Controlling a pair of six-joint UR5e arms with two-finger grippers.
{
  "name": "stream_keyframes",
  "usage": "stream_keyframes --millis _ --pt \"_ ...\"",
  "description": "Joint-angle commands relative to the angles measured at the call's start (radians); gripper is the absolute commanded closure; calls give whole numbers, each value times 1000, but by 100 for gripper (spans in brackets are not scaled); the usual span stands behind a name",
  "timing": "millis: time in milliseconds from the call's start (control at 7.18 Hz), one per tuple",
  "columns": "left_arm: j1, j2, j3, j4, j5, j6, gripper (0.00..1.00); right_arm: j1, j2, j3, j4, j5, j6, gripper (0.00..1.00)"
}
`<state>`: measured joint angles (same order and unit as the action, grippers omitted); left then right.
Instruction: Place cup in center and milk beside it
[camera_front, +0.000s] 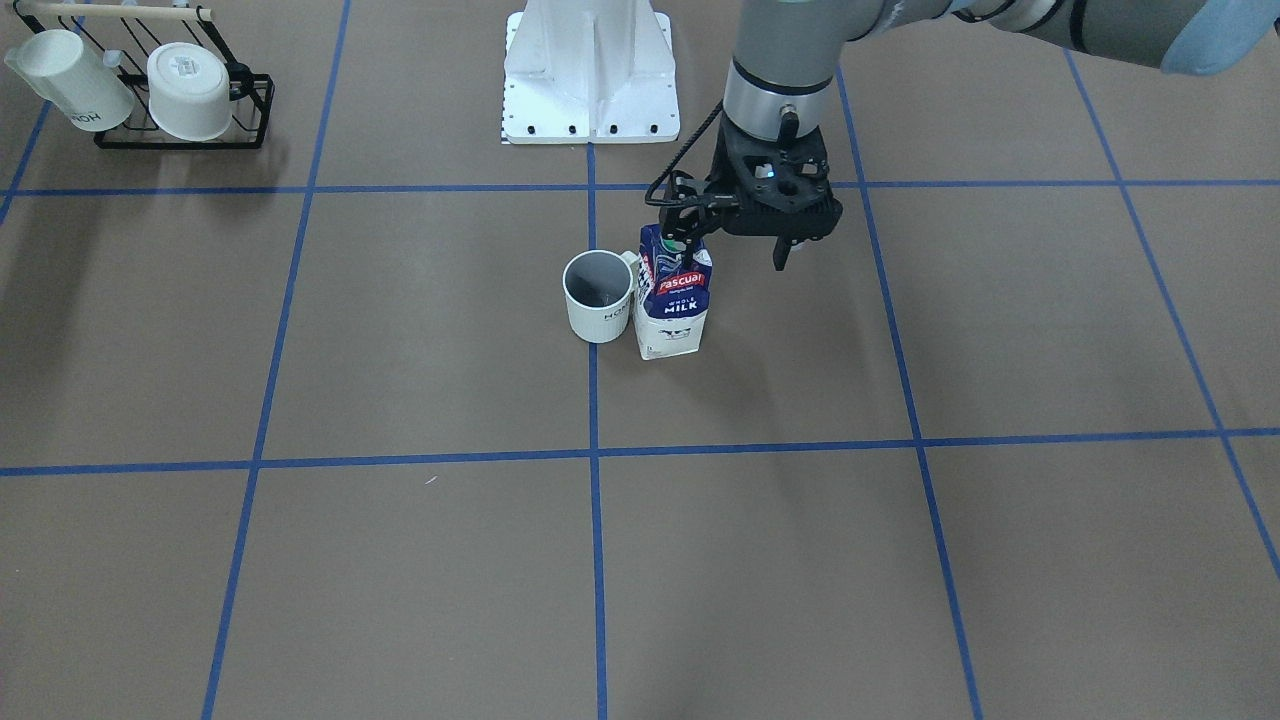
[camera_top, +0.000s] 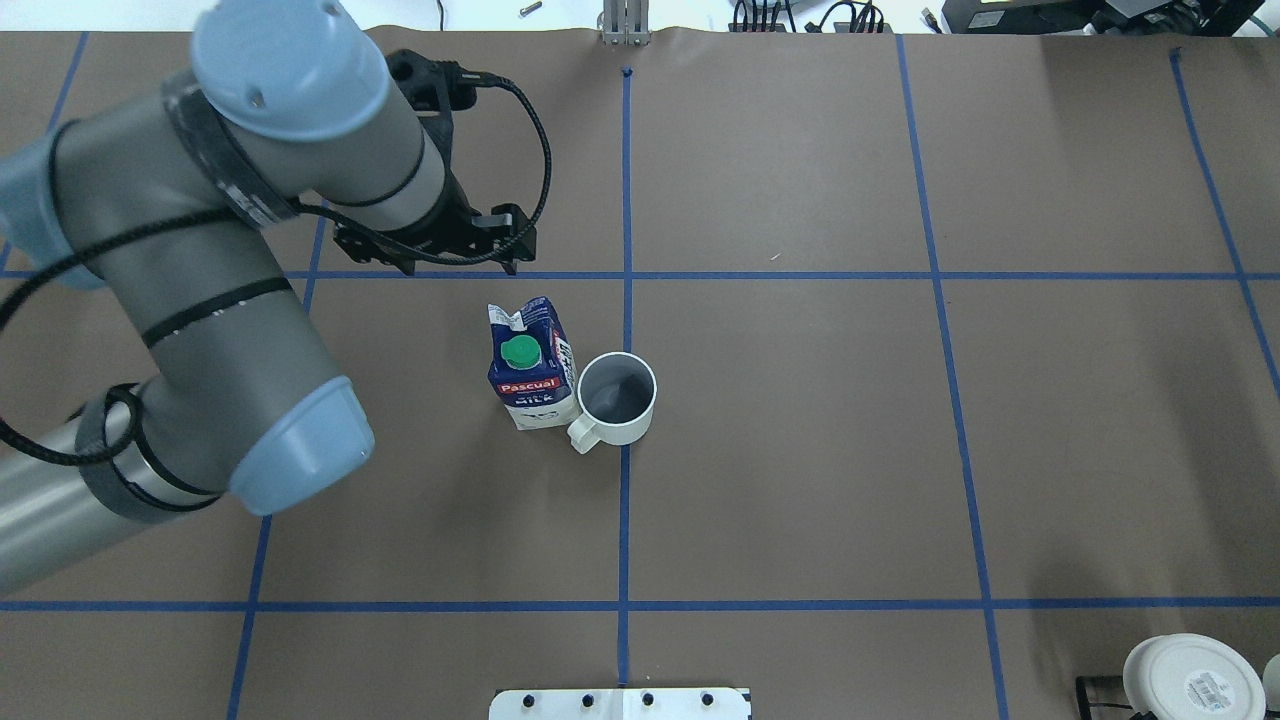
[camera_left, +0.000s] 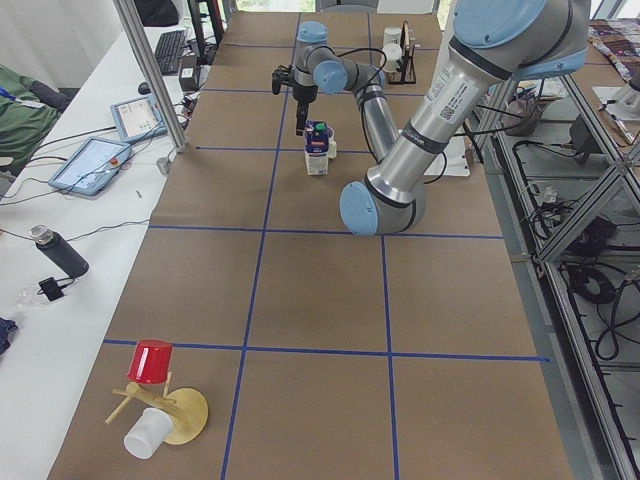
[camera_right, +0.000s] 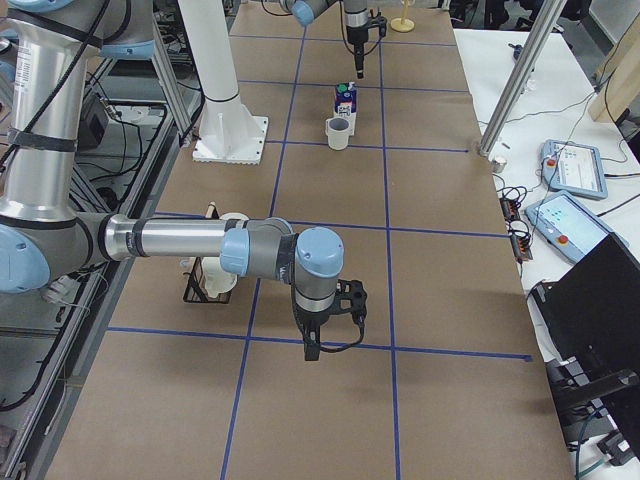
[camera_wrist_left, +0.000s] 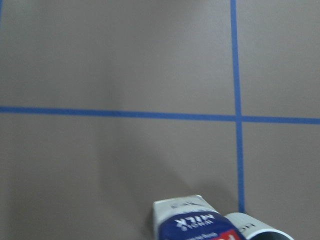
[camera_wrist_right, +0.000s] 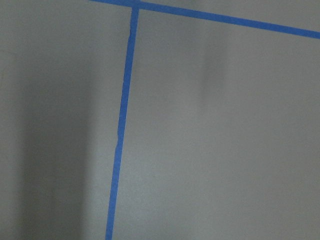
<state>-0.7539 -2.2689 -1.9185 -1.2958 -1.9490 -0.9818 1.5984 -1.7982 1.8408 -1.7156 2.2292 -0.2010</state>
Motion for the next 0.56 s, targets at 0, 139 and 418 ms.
stream_keyframes --millis 0,139,418 --pt "-172 124 -28 20 -114 333 2 0 0 0 1 0 0 0" --pt "-296 231 -25 16 -202 527 2 0 -1 0 1 0 0 0" --pt "-543 410 40 7 -324 820 2 0 -1 -2 1 0 0 0"
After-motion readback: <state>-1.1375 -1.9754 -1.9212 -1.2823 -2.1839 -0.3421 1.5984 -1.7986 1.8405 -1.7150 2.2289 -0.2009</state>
